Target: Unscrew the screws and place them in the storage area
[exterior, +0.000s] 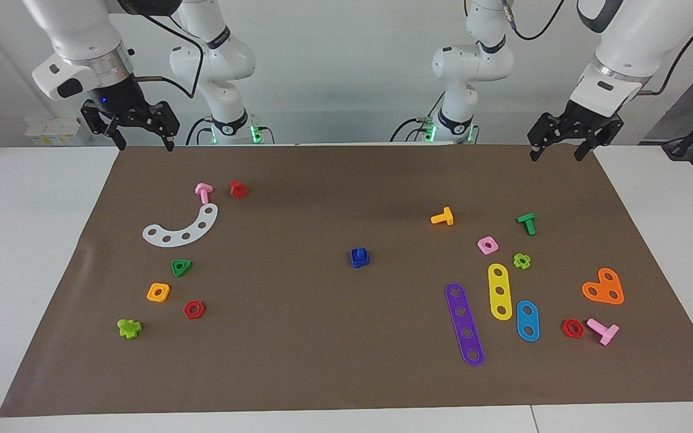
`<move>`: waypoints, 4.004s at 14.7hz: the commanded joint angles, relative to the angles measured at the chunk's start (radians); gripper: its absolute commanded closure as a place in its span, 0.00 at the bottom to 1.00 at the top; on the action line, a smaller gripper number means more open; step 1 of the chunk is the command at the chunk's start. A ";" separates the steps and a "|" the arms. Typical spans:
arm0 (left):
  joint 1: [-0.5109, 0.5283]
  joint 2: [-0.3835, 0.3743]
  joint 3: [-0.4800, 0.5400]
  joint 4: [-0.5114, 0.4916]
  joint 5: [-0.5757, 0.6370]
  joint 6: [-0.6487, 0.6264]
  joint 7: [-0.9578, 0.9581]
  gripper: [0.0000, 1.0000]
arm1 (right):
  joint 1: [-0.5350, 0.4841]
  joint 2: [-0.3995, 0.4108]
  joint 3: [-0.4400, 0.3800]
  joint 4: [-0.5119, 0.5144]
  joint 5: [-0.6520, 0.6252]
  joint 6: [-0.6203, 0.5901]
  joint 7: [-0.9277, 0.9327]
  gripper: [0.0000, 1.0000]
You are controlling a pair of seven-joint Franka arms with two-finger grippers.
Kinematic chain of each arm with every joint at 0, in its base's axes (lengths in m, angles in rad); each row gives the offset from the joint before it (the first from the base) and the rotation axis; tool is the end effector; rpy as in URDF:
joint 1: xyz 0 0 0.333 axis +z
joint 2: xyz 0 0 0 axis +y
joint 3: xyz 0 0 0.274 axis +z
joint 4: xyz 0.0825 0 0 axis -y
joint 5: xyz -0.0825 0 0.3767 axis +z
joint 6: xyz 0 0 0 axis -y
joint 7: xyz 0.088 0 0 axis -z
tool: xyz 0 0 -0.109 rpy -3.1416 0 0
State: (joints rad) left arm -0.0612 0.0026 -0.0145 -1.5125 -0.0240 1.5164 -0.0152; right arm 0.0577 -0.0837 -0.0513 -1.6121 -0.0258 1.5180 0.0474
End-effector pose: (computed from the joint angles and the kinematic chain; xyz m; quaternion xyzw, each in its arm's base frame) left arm 0.5411 -0.0438 0.6013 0.9995 -0.0309 0.0001 0.0120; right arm 0.5191 -0.0007 0.6014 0.9997 -0.0210 -0.0050 0.0109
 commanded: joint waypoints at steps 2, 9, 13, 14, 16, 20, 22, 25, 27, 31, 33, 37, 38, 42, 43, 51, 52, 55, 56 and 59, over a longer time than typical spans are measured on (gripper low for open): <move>-0.003 -0.030 -0.001 -0.034 0.015 0.022 0.014 0.00 | -0.006 -0.008 0.005 0.003 -0.008 -0.013 -0.023 0.00; -0.074 -0.108 -0.013 -0.210 0.015 0.134 -0.055 0.00 | -0.006 -0.008 0.005 0.001 -0.008 -0.013 -0.023 0.00; -0.182 -0.129 -0.018 -0.301 0.015 0.218 -0.156 0.00 | -0.006 -0.008 0.004 0.003 -0.008 -0.013 -0.023 0.00; -0.231 -0.113 -0.018 -0.305 0.015 0.252 -0.242 0.00 | -0.006 -0.008 0.005 0.001 -0.008 -0.013 -0.023 0.00; -0.322 -0.049 -0.018 -0.301 0.015 0.321 -0.371 0.00 | -0.006 -0.008 0.005 0.001 -0.008 -0.013 -0.023 0.00; -0.452 0.117 -0.015 -0.278 0.015 0.515 -0.497 0.05 | -0.006 -0.008 0.005 0.003 -0.008 -0.013 -0.023 0.00; -0.463 0.151 -0.016 -0.278 0.016 0.573 -0.505 0.06 | -0.006 -0.008 0.005 0.001 -0.008 -0.013 -0.023 0.00; -0.511 0.235 -0.015 -0.267 0.015 0.625 -0.517 0.07 | -0.006 -0.008 0.005 0.003 -0.008 -0.013 -0.023 0.00; -0.538 0.316 -0.013 -0.235 0.022 0.668 -0.563 0.07 | -0.006 -0.008 0.005 0.001 -0.008 -0.013 -0.023 0.00; -0.555 0.412 -0.012 -0.153 0.075 0.700 -0.658 0.08 | -0.006 -0.008 0.005 0.003 -0.008 -0.013 -0.023 0.00; -0.555 0.416 -0.010 -0.161 0.079 0.706 -0.661 0.09 | -0.006 -0.008 0.004 0.003 -0.008 -0.013 -0.023 0.00; -0.555 0.461 -0.010 -0.170 0.091 0.782 -0.690 0.11 | -0.006 -0.008 0.005 0.003 -0.008 -0.013 -0.023 0.00; -0.554 0.461 -0.010 -0.173 0.093 0.786 -0.690 0.12 | -0.006 -0.008 0.005 0.001 -0.008 -0.013 -0.023 0.00; -0.555 0.465 -0.010 -0.193 0.104 0.803 -0.684 0.15 | -0.006 -0.008 0.005 0.001 -0.008 -0.013 -0.023 0.00; -0.555 0.467 -0.012 -0.202 0.120 0.814 -0.683 0.15 | -0.006 -0.008 0.005 0.003 -0.008 -0.013 -0.023 0.00; -0.565 0.493 -0.012 -0.210 0.124 0.846 -0.684 0.17 | -0.006 -0.008 0.005 0.003 -0.008 -0.013 -0.023 0.00; -0.565 0.493 -0.012 -0.212 0.124 0.846 -0.684 0.19 | -0.006 -0.008 0.005 0.001 -0.008 -0.013 -0.023 0.00; -0.575 0.505 -0.012 -0.210 0.125 0.844 -0.686 0.21 | -0.006 -0.008 0.004 0.003 -0.008 -0.013 -0.023 0.00; -0.578 0.507 -0.010 -0.209 0.125 0.843 -0.686 0.21 | -0.006 -0.008 0.005 0.001 -0.008 -0.013 -0.023 0.00; -0.577 0.507 -0.012 -0.204 0.125 0.834 -0.684 0.26 | -0.006 -0.008 0.004 0.001 -0.008 -0.013 -0.023 0.00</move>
State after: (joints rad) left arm -0.6231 0.5085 -0.0403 -1.7138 0.0765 2.3418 -0.6788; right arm 0.0577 -0.0837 -0.0513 -1.6121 -0.0258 1.5180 0.0474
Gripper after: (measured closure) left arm 0.233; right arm 0.000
